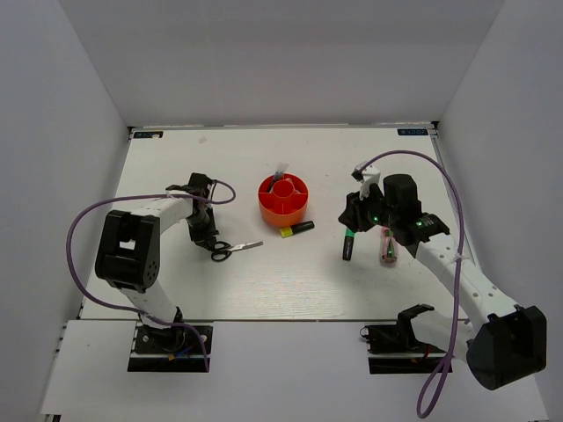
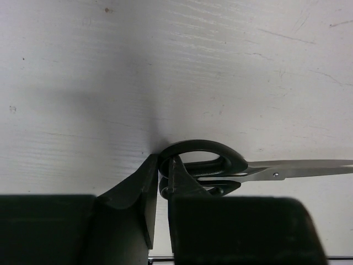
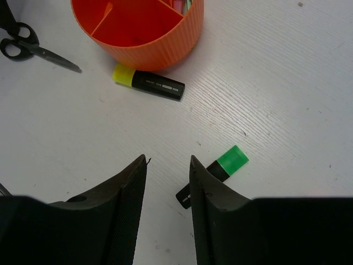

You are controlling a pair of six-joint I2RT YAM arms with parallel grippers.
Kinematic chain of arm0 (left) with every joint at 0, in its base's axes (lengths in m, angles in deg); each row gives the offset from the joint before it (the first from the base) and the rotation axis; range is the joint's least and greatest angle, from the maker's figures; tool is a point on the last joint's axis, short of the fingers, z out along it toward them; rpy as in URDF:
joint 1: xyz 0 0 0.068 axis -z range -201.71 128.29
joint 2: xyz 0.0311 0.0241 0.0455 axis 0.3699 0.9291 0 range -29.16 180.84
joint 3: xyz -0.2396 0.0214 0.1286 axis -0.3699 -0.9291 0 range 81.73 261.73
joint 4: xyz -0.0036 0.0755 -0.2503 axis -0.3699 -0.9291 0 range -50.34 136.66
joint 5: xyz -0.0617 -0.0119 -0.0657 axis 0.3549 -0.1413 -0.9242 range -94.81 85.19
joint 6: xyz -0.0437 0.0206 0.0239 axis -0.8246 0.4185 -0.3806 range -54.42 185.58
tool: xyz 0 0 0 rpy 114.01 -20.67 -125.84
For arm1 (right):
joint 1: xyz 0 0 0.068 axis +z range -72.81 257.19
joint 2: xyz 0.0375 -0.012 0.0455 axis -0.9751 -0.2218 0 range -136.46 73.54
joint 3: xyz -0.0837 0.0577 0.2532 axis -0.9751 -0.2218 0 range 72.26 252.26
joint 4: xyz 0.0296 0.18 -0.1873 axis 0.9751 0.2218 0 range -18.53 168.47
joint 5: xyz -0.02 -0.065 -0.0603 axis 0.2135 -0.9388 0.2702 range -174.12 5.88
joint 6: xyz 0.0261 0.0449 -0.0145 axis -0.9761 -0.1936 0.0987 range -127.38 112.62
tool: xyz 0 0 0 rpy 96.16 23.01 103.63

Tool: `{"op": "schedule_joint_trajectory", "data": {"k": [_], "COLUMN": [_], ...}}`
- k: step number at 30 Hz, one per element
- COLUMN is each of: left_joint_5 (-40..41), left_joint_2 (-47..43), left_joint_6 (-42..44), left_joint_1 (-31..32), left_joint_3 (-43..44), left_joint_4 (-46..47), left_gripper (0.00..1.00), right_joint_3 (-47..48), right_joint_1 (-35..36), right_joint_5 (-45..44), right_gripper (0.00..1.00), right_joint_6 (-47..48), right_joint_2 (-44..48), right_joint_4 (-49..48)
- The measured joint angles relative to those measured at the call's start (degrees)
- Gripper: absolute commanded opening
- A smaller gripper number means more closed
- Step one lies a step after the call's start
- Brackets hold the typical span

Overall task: Sort the stationery into containers
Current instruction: Pick up the scissors from the center of the board, then place the scissors in the storage box.

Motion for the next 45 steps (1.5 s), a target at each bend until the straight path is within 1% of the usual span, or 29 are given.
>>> {"op": "schedule_joint_trajectory", "data": {"k": [3,4,8,9,12,19,25,33,40,45], "left_joint_5": [0.15,0.26,1.66,2.19,4.33,10.99,15.87,18.67,19.19,19.5], "left_joint_2": [0.0,0.0,-0.02,-0.24,-1.38,-6.99,-9.25,-8.5,-7.37,-7.37], "left_joint_6": [0.04,0.09,0.68,1.09,2.71,7.93,11.17,12.74,13.03,13.18], "left_joint_1": [0.0,0.0,0.83,1.22,3.26,10.25,15.06,18.12,18.75,19.08], "left_joint_3": [0.09,0.22,1.97,2.86,7.32,23.54,31.91,34.25,39.01,40.59], "left_joint_4": [-0.13,-0.35,-1.86,-2.4,-5.11,-9.31,-12.11,-15.08,-17.07,-18.16], "left_gripper": [0.01,0.0,0.0,0.0,0.0,0.0,0.0,0.0,0.0,0.0], "right_joint_3": [0.0,0.0,0.0,0.0,0.0,-0.09,-0.72,-0.72,-0.74,-0.74], "right_joint_1": [-0.37,-0.48,-0.94,-1.05,-1.29,-2.01,-2.64,-3.43,-3.91,-4.24], "right_joint_5": [0.48,0.59,1.2,1.31,1.84,2.38,2.56,3.34,4.0,4.22], "right_gripper": [0.41,0.44,0.64,0.67,0.67,0.69,0.69,0.69,0.7,0.7], "right_joint_6": [-0.22,-0.31,-0.98,-1.05,-1.05,-1.09,-1.25,-1.49,-1.92,-2.23], "right_joint_2": [0.31,0.42,0.83,0.85,0.87,0.9,0.94,1.01,1.01,1.01], "right_joint_4": [0.02,0.02,0.02,0.02,0.04,0.04,0.07,0.09,0.04,0.02]}}
